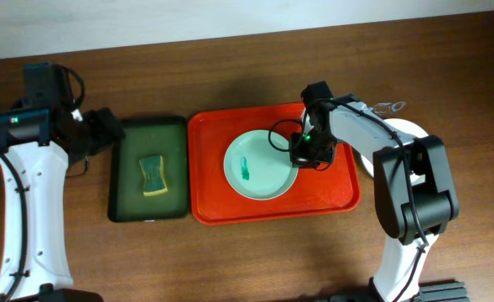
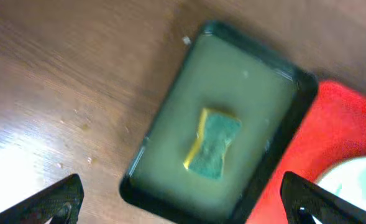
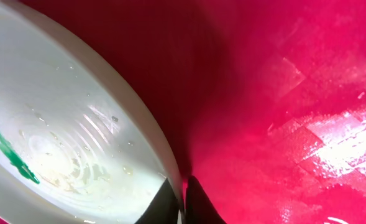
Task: Clean dirty plates on tray and stack at the side
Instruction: 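Grasp the sponge in the green tray with left gripper and lift it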
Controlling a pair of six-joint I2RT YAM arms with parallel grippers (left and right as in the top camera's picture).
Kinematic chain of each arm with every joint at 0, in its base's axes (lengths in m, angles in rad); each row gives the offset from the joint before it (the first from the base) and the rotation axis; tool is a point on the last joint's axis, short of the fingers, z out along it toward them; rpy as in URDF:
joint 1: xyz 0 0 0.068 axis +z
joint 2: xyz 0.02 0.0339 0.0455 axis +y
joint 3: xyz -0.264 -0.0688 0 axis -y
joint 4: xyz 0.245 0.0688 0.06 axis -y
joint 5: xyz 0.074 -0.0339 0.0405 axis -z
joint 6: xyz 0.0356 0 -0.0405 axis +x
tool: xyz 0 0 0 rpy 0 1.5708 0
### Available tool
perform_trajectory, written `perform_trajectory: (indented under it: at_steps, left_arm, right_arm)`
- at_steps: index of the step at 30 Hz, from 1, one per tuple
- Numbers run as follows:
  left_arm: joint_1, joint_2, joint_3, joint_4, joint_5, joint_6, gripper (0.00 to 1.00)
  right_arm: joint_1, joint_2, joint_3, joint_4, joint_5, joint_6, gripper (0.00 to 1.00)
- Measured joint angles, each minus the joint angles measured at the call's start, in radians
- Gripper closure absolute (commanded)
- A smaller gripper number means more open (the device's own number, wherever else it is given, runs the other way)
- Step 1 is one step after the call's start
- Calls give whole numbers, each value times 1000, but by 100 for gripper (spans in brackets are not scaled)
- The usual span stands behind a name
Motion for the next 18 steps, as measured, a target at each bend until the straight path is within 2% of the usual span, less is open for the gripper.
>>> perform_trajectory:
  at_steps: [2, 4, 5, 6, 9, 12, 18]
  left_arm:
    - [-23, 0, -52, -5, 42, 36, 14]
    - [-74, 0, -147, 36, 61, 92, 16]
    - [-95, 2, -187, 68, 64, 107, 24]
    - [-113, 3, -230, 111, 66, 119, 27]
    - [-142, 15, -375, 245, 72, 166, 28]
    - [-143, 72, -409, 312, 81, 210, 28]
    - [-144, 201, -411, 424, 84, 245, 42]
  right_arm:
    - [0, 0, 0, 1, -1, 0, 96]
    - [0, 0, 1, 1, 0, 1, 96]
    - [0, 0, 1, 2, 0, 1, 96]
    - [0, 0, 1, 2, 0, 2, 96]
    - [0, 0, 2, 3, 0, 1, 96]
    - [0, 0, 2, 3, 0, 1, 96]
    - [0, 0, 2, 3, 0, 0, 96]
